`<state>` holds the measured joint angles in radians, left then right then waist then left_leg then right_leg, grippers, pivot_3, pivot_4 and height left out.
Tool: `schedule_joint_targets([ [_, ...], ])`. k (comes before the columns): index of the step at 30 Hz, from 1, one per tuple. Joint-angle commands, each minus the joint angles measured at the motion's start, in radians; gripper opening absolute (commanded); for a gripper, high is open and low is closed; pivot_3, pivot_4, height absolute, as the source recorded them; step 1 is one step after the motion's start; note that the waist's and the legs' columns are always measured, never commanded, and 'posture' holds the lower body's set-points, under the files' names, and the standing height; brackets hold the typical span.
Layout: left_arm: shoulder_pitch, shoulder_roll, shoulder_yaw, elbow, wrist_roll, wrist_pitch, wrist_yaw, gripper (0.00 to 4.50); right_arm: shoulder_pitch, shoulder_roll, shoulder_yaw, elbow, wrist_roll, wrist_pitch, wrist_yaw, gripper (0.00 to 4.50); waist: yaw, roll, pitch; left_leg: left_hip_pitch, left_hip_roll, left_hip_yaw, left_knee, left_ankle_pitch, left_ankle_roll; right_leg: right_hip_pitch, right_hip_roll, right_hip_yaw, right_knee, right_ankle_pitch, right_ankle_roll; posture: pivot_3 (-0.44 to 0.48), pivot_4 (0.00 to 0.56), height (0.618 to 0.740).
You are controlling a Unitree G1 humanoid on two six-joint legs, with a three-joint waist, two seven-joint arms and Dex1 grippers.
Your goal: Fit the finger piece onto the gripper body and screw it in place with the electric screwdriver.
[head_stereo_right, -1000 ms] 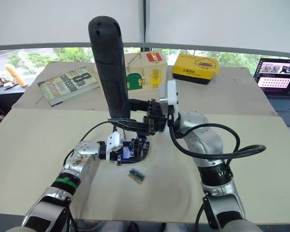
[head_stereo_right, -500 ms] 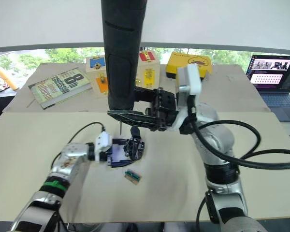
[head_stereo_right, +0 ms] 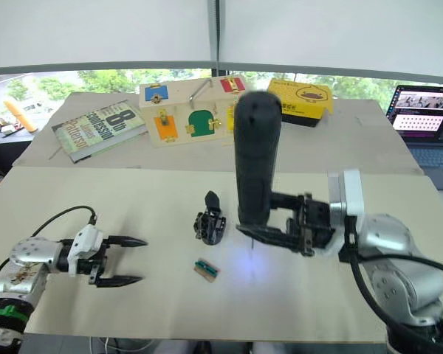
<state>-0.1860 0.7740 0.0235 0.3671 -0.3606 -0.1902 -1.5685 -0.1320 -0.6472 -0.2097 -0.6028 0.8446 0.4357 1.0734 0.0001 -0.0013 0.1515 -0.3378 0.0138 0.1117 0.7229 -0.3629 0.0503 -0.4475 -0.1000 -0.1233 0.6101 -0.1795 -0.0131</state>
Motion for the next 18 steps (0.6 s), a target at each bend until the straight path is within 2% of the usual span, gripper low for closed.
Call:
schedule_joint_targets([
  [1,0.009,0.004,-0.005,-0.092,-0.019,0.044,0.008,4.47,0.007,0.013,-0.003,-0.071,0.006,-0.063,0.000,1.90,0.001,0.000,0.001,0.000,0.000,0.000,0.000,0.000,0.000,0.000,0.000,0.000,0.000,0.000,0.000,0.000,0.150,0.740],
  [7,0.003,-0.058,-0.082,-0.260,0.005,0.115,0.070,4.47,-0.097,0.100,0.156,-0.044,-0.047,-0.083,-0.017,1.90,-0.002,0.000,0.001,0.001,0.000,0.001,0.001,0.000,0.000,0.000,0.002,0.003,0.001,0.000,0.000,0.000,0.150,0.740],
  [14,-0.043,-0.166,-0.176,-0.239,0.085,0.056,0.145,4.47,-0.183,0.195,0.313,0.073,-0.142,-0.142,0.029,1.90,0.001,-0.001,0.001,0.000,-0.001,0.002,0.001,0.000,0.000,0.000,0.005,0.002,0.000,0.000,-0.001,0.000,0.150,0.740],
  [18,-0.051,-0.190,-0.216,-0.236,0.106,0.057,0.156,4.47,-0.193,0.234,0.365,0.126,-0.185,-0.183,0.055,1.90,0.000,-0.001,0.001,0.000,-0.001,0.001,0.001,0.000,0.000,0.000,0.006,0.002,0.001,0.000,0.000,0.000,0.150,0.740],
])
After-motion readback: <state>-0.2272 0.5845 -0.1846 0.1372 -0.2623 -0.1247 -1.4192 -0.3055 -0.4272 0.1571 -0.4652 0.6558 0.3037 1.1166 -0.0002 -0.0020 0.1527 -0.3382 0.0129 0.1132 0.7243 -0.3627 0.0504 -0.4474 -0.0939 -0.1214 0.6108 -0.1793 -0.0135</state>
